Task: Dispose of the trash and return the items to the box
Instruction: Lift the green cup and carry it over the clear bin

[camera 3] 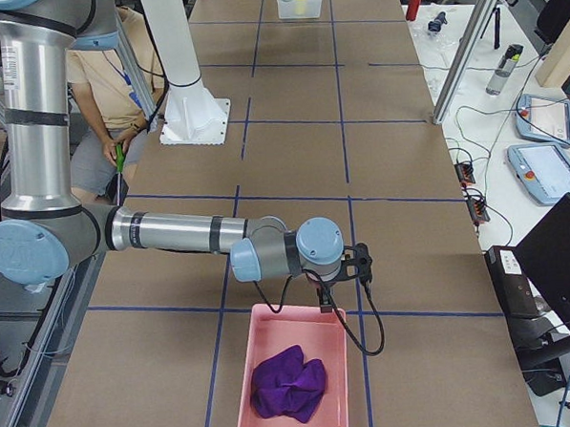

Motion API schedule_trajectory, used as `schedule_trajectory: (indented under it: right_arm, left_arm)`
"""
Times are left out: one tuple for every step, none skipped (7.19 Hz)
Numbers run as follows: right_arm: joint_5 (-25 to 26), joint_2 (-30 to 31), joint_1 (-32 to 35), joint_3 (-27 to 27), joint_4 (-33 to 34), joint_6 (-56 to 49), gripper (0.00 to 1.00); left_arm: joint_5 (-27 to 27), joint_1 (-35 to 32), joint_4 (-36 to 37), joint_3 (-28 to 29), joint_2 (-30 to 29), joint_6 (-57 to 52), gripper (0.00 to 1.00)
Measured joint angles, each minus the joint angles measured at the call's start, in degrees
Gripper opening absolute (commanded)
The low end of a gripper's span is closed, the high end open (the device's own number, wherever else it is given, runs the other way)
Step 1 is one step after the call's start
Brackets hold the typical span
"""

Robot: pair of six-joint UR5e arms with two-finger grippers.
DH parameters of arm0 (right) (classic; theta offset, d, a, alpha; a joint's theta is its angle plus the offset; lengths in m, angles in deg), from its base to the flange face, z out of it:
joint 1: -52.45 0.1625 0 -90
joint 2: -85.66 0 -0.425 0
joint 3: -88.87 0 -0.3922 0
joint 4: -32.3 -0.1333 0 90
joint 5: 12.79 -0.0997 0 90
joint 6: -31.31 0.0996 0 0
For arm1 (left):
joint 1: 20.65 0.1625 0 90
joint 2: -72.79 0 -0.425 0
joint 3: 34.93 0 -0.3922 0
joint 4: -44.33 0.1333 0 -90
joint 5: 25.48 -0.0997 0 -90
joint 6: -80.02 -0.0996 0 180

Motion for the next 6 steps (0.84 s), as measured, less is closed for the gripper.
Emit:
schedule_trajectory:
  right_arm:
    - [0.0, 0.0, 0.0, 0.0, 0.0, 0.0, 1.0]
    - [0.0, 0.0, -0.1, 0.0, 0.0, 0.0, 1.0]
    - [0.0, 0.0, -0.2, 0.0, 0.0, 0.1, 1.0]
    - [0.0, 0.0, -0.2, 0.0, 0.0, 0.1, 1.0]
    - [0.0, 0.0, -0.2, 0.0, 0.0, 0.1, 1.0]
    - [0.0, 0.0, -0.3, 0.1, 0.0, 0.1, 1.0]
  left_arm:
    - [-2.3, -4.5, 8.6, 0.9, -4.9, -7.9, 0.0]
    - [-3.3, -7.0, 13.5, 2.4, -7.9, -12.7, 0.0]
    - [-3.6, -8.8, 15.0, 6.0, -9.6, -16.8, 0.0]
    - [-3.6, -10.5, 15.0, 10.8, -11.2, -20.7, 0.0]
    - [-3.7, -11.7, 13.3, 16.2, -12.3, -23.7, 0.0]
    - [-3.6, -12.2, 9.0, 21.9, -13.0, -25.1, 0.0]
